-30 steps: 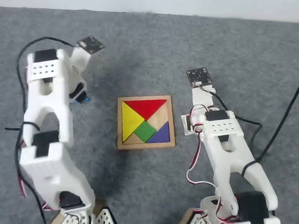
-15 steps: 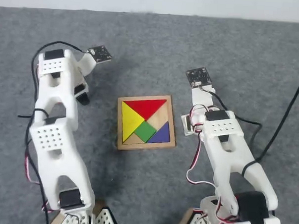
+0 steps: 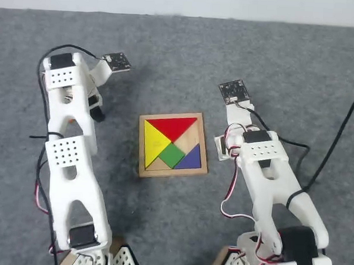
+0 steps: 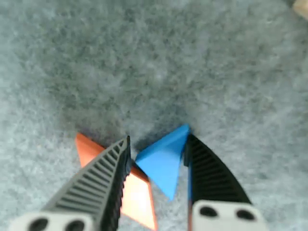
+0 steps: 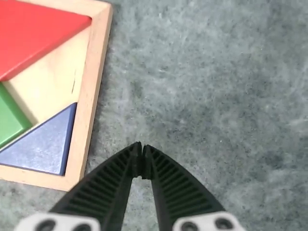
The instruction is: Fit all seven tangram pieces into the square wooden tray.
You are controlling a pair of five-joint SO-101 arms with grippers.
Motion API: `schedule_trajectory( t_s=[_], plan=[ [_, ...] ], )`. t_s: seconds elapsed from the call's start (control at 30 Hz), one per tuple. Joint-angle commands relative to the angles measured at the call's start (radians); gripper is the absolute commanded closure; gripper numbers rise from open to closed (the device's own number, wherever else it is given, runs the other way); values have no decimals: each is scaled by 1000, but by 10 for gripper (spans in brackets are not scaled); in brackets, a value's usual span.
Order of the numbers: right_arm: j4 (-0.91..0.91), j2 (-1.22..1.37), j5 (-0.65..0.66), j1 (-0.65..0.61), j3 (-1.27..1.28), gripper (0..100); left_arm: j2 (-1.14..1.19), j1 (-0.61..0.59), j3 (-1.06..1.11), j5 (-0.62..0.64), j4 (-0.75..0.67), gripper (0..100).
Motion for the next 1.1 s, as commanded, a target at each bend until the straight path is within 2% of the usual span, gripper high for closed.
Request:
schedule_trajectory(
  t_s=[0.0,0.2,0.4,0.8,0.93,1.07],
  plan=[
    [-18,-56,14,-5,-8,992,49,-55,-53,-18,15,867],
    [-18,-54,14,-5,-9,992,49,-61,-50,-12,17,870],
    [-18,-54,14,-4,-11,992,8,-57,10,178,17,870],
    [-18,-53,14,-4,-11,992,-517,-55,714,572,11,922],
    [-18,-53,14,-4,-11,992,-634,-55,872,666,8,922],
    [-18,-53,14,-4,-11,992,-720,-63,995,758,-57,928]
  ],
)
